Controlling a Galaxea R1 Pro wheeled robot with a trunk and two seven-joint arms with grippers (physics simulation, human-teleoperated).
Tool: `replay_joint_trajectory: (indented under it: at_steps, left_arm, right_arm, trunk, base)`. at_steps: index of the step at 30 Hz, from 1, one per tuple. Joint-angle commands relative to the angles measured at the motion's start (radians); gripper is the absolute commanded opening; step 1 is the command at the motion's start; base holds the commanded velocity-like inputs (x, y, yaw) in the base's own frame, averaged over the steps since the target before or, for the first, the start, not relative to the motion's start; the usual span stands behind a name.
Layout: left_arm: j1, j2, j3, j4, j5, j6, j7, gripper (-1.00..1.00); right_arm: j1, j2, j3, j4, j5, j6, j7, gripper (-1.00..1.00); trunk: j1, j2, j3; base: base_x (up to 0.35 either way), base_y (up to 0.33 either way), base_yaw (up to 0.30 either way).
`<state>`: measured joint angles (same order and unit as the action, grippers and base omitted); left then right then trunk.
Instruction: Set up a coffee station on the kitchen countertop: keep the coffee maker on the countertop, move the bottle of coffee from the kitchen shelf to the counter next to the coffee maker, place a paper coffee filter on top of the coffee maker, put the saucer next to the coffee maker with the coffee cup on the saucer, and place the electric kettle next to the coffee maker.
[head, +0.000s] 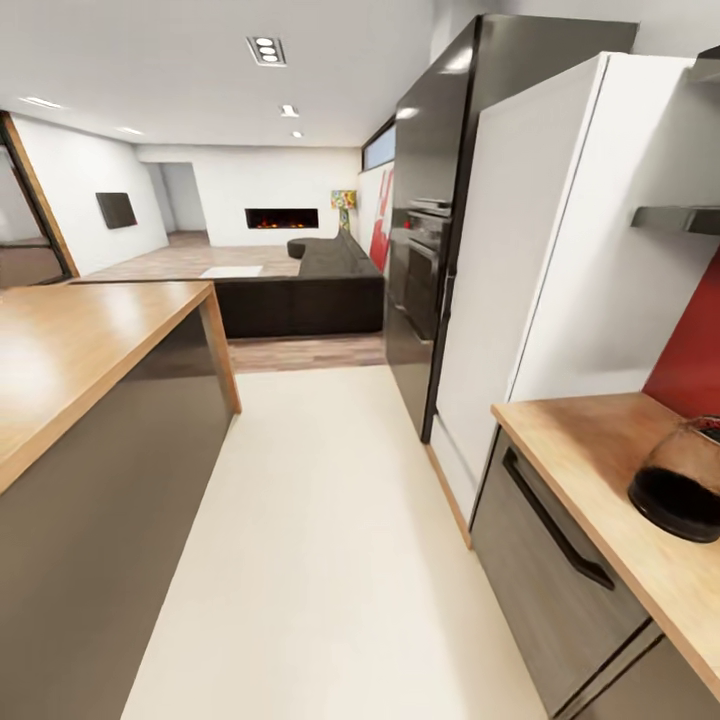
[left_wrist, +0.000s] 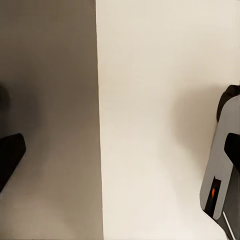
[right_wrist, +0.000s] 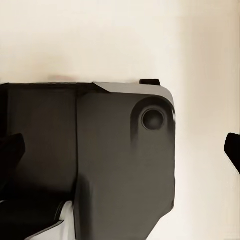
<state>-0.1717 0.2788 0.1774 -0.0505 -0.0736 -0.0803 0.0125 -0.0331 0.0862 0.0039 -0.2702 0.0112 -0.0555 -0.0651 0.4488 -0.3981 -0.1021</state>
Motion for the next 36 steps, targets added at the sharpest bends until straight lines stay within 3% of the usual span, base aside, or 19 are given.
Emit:
replay_joint_trajectory:
  at_steps: [1,20,36]
  left_arm:
    - [-0.001,0.0,0.007,0.001,-0.008,-0.004,0.001,1.0]
    - [-0.001,-0.002,0.004,0.001,-0.009,-0.006,0.001,1.0]
    - [-0.001,-0.007,0.004,0.001,-0.009,-0.005,0.001,1.0]
  right_arm:
    - [-0.001,0.0,0.001,0.0,0.001,-0.003,-0.004,1.0]
    - [-0.001,-0.008,-0.003,-0.002,0.001,-0.002,-0.003,1.0]
    - [-0.001,-0.013,-0.004,-0.003,0.0,-0.003,-0.002,1.0]
  trunk:
    - [0.001,-0.002,-0.002]
    - [0.001,-0.002,-0.001]
    - [0.001,-0.002,-0.001]
  base:
    - [0.335,0.093,0.034]
    - [0.335,0.096,0.0]
    - [0.326,0.128,-0.243]
